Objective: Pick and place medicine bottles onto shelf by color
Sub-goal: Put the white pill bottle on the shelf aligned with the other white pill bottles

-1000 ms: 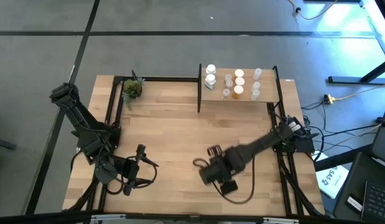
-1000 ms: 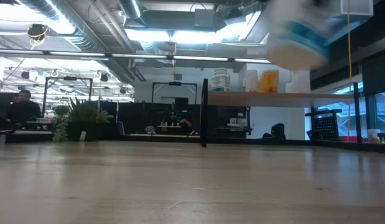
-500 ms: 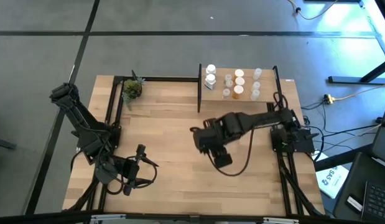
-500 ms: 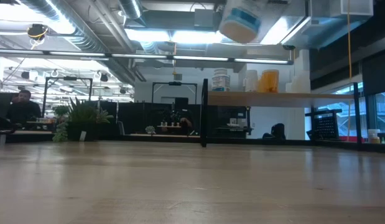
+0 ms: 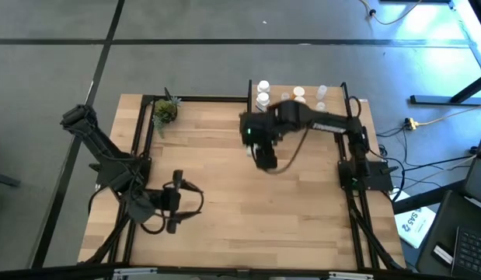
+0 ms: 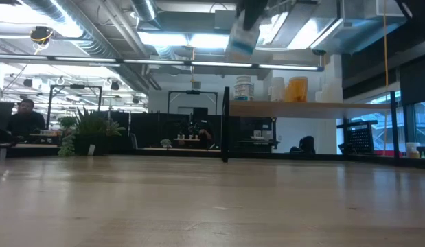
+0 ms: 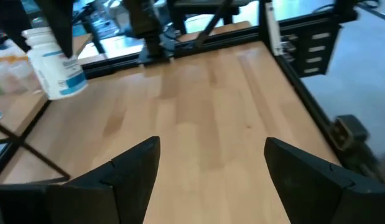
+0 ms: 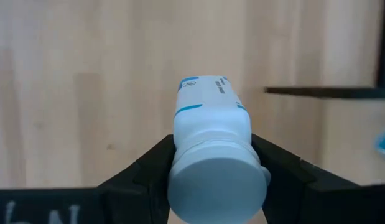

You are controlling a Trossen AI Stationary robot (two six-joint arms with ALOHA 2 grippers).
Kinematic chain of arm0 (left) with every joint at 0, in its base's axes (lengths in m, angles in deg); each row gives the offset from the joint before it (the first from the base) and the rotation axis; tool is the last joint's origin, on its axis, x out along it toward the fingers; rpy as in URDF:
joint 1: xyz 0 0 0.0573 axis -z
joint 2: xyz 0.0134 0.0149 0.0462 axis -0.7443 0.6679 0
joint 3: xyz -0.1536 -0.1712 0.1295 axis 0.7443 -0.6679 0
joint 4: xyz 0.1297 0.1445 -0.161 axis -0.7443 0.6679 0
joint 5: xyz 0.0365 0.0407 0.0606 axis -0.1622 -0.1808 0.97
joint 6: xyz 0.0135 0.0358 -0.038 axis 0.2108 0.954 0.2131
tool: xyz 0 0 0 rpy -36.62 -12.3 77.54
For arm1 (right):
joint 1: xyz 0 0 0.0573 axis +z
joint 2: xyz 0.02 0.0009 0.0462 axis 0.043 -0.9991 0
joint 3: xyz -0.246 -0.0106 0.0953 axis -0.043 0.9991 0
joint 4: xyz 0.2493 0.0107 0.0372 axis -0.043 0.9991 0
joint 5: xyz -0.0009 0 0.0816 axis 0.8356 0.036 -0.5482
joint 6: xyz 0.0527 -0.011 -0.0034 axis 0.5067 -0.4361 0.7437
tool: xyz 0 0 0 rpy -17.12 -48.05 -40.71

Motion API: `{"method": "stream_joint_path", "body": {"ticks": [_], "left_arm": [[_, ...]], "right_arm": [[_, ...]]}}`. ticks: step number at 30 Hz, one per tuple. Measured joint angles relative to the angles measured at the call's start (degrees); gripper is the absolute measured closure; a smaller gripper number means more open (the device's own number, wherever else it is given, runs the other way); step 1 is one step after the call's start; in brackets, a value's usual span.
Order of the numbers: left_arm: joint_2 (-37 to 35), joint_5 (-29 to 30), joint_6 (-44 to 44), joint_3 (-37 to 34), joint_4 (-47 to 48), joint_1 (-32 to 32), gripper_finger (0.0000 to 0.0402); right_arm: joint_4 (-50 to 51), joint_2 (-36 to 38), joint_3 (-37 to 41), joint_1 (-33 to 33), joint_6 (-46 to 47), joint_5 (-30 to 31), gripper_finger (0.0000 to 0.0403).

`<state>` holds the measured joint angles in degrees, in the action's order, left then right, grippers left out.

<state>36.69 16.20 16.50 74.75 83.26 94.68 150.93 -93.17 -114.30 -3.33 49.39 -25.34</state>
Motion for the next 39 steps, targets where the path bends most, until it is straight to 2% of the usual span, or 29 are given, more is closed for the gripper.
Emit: {"method": "stream_joint_path", "body": {"ticks": [9, 16, 25, 39], "left_arm": [[-0.22, 0.01, -0.08, 0.0, 0.02, -6.27, 0.0118], [-0.22, 0.15, -0.11, 0.0, 0.12, -10.92, 0.0118], [-0.22, 5.98, -2.67, 0.0, 0.11, -16.14, 0.0118], [-0.2, 5.03, -2.68, 0.0, 0.11, -17.44, 0.0118]], "right_arm": [[0.62, 0.0, 0.0, -13.25, -3.84, 0.11, 0.0221], [0.03, 0.0, 1.5, -19.75, -5.51, 0.07, 0.0221], [-1.46, 0.0, 3.06, -21.05, -7.22, -2.03, 0.0218], [-4.25, -1.37, 3.13, -21.24, -8.17, -1.59, 0.0221]]}}
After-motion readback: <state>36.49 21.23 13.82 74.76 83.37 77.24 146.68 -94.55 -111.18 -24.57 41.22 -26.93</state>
